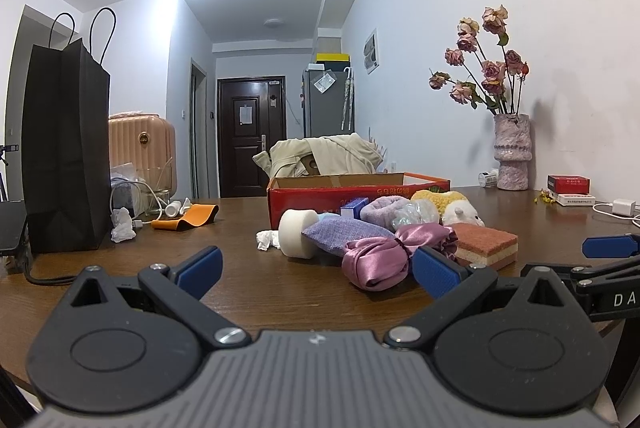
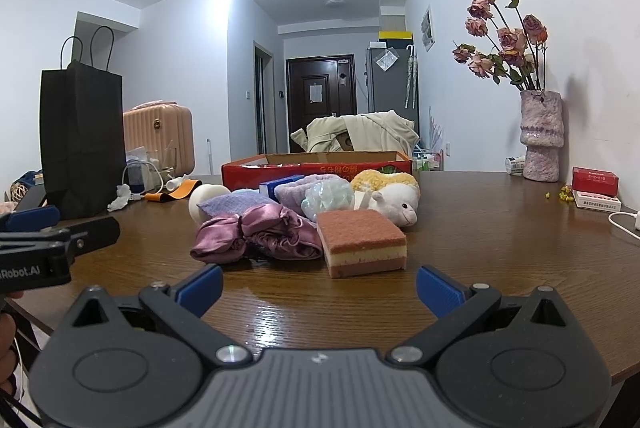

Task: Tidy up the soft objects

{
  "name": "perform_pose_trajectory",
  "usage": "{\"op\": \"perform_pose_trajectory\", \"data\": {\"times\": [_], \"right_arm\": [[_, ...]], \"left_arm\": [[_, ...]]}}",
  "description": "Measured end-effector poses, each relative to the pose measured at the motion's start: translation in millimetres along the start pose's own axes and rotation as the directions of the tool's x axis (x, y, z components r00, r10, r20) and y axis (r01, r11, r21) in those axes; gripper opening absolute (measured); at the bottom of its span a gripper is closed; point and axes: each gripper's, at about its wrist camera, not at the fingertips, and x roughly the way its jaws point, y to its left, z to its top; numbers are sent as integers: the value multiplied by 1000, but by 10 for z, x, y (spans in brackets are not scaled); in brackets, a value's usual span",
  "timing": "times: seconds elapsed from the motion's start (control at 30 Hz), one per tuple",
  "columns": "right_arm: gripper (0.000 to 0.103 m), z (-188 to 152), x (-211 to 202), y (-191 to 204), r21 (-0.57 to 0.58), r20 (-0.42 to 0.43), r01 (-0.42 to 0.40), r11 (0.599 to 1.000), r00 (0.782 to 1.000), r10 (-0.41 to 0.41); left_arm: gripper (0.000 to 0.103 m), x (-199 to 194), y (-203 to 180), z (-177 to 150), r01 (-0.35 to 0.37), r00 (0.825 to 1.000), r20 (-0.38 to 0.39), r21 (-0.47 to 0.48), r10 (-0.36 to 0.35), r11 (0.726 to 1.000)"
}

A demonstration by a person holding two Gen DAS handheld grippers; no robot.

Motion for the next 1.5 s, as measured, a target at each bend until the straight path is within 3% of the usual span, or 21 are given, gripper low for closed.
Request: {"op": "perform_pose_trajectory", "data": {"times": [0.67,0.9,1.03,1.17,1.3,1.4,1.47,1.5], "right_arm": [[103,-11,19,-12,4,-12,3,1000,1000,-3],[102,17,107,-104,49,-16,-5,999,1000,6],[98,125,200,-200,42,-10,23,999,1000,-22],[95,420,423,-352,18,-45,46,999,998,-45],[95,666,844,-687,149,-129,-6,989,991,26],[84,738,1254,-789,194,-232,-30,981,970,75],[65,731,1445,-796,199,-282,-51,979,953,107],[61,707,1512,-804,214,-300,-51,975,947,115]], "left_arm": [[103,18,-18,-11,8,1000,-9,0,-8,1000],[103,135,-40,-94,85,994,-71,68,-80,994],[103,326,26,15,65,993,-106,80,-56,995],[103,638,135,211,34,986,-164,24,-30,999],[99,861,89,451,103,974,-195,-62,-113,993],[89,984,-40,513,150,955,-236,-137,-180,979],[81,1047,-151,495,198,933,-271,-170,-238,965],[78,1083,-213,484,216,921,-288,-177,-261,960]]}}
